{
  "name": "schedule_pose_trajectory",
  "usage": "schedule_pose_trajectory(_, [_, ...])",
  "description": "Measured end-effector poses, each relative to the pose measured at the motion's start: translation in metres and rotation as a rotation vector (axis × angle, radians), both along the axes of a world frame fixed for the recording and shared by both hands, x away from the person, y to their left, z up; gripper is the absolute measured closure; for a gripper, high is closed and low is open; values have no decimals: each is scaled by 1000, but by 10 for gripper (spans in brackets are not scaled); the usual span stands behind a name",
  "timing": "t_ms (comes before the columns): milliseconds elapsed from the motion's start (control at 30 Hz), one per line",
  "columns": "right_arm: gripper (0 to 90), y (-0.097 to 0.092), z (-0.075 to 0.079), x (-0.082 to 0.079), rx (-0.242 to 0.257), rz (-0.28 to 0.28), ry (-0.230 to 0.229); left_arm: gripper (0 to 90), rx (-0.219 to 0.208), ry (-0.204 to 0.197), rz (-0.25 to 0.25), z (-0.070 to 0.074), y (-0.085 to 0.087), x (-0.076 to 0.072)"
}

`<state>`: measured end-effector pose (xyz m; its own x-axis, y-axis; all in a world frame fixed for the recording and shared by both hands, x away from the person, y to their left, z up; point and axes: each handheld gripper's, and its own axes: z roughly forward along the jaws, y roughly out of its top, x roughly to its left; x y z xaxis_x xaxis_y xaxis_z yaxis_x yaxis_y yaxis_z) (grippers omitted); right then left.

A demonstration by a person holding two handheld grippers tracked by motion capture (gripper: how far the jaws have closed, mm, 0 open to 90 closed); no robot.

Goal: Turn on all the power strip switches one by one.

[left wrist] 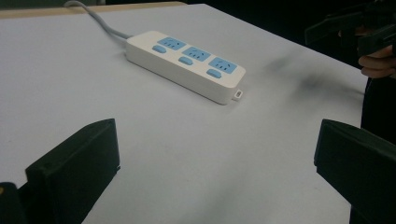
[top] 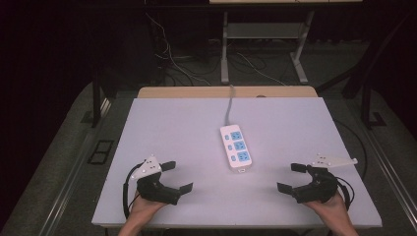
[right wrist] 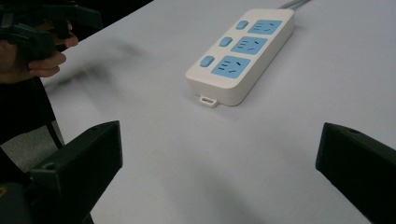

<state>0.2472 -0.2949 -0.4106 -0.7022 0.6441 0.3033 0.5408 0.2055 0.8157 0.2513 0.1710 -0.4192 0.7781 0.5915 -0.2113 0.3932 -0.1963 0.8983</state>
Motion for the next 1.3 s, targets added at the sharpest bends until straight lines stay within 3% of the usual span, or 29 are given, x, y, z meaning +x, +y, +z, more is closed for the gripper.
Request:
schedule_pose_trajectory(767, [4, -3, -2, 1, 13, 4, 51, 0, 2, 6, -2, -2, 1, 0])
schedule_pose_trajectory(1300, [4, 2, 1, 1, -34, 6, 56, 0, 2, 9, 12, -2, 3, 1])
